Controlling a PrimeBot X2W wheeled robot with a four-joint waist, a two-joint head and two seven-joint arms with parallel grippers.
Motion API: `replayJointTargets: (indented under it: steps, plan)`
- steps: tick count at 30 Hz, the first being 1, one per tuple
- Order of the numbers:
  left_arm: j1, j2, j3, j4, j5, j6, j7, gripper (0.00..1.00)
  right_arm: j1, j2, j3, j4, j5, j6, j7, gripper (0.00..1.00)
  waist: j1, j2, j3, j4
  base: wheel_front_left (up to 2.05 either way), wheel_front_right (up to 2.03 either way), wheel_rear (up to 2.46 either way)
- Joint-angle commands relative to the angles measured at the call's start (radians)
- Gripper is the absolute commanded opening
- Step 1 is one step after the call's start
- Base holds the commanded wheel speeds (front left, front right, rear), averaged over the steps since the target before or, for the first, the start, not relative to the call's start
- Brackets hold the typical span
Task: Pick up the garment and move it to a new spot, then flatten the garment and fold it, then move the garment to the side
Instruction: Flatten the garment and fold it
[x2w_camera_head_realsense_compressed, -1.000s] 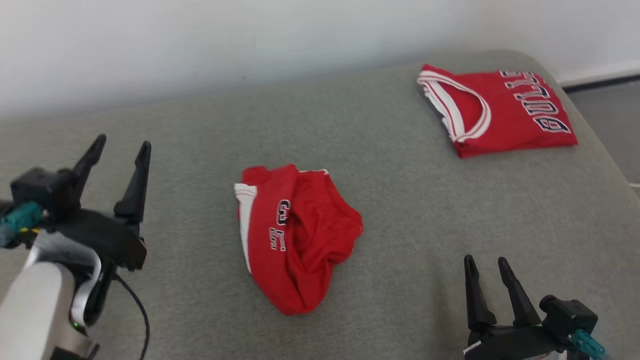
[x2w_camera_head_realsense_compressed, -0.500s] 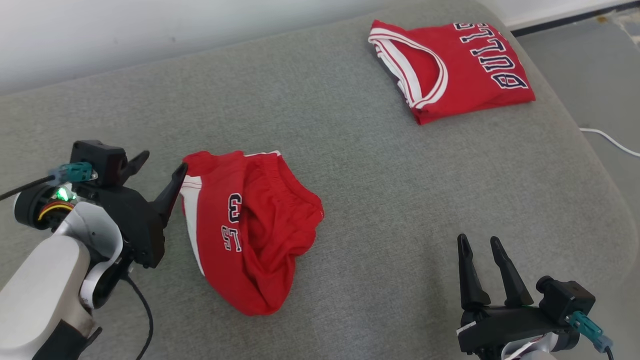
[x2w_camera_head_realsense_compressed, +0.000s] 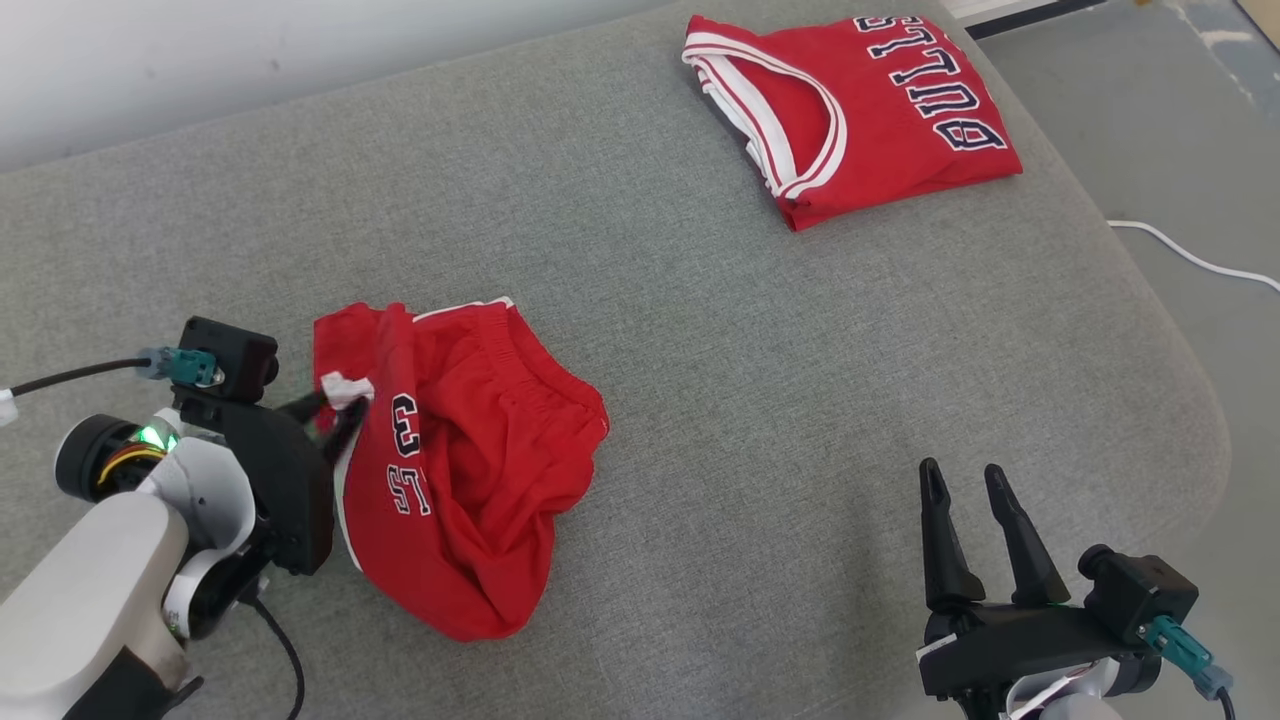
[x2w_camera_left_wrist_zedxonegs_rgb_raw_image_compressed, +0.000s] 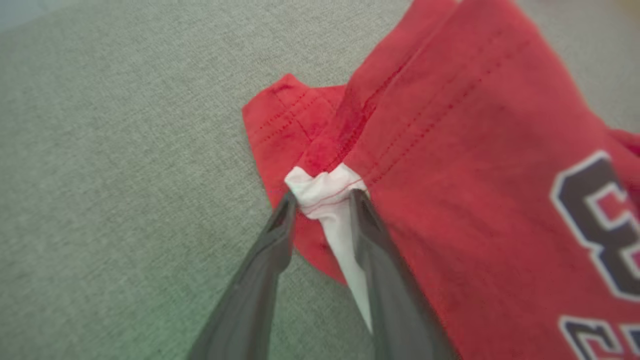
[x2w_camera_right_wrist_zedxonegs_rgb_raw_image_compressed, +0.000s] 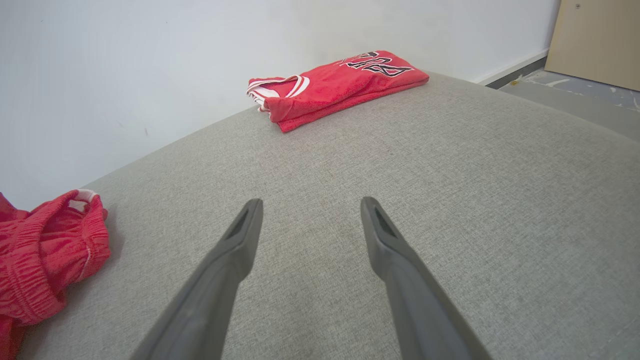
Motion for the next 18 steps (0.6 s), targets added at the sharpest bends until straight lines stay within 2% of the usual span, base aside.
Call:
replayJointTargets:
  steps: [1, 9, 14, 18]
  plan:
    - [-0.016, 0.002, -0.007, 0.003, -0.01, 0.002, -0.014, 0.0, 0.01, 0.0, -0.004, -0.004, -0.003, -0.003, -0.004, 1.0, -0.0001, -0.0002, -0.003, 0.004, 0.0, 0.0, 0.0]
    - [-0.046, -0.009, -0.012, 0.018, -0.019, 0.002, -0.102, 0.0, 0.017, 0.0, -0.025, -0.015, -0.028, -0.003, -0.004, 1.0, -0.0001, -0.0002, -0.033, 0.043, 0.0, 0.0, 0.0]
    - [-0.04, -0.025, 0.019, 0.004, -0.008, 0.011, -0.226, 0.0, 0.042, 0.0, -0.047, -0.016, -0.054, -0.003, -0.004, 1.0, -0.0001, -0.0002, -0.075, 0.112, 0.0, 0.0, 0.0]
    - [0.039, -0.009, 0.056, -0.061, -0.015, 0.051, -0.323, 0.0, 0.063, 0.0, -0.076, -0.018, -0.085, -0.003, -0.004, 1.0, -0.0001, -0.0002, -0.12, 0.202, 0.0, 0.0, 0.0]
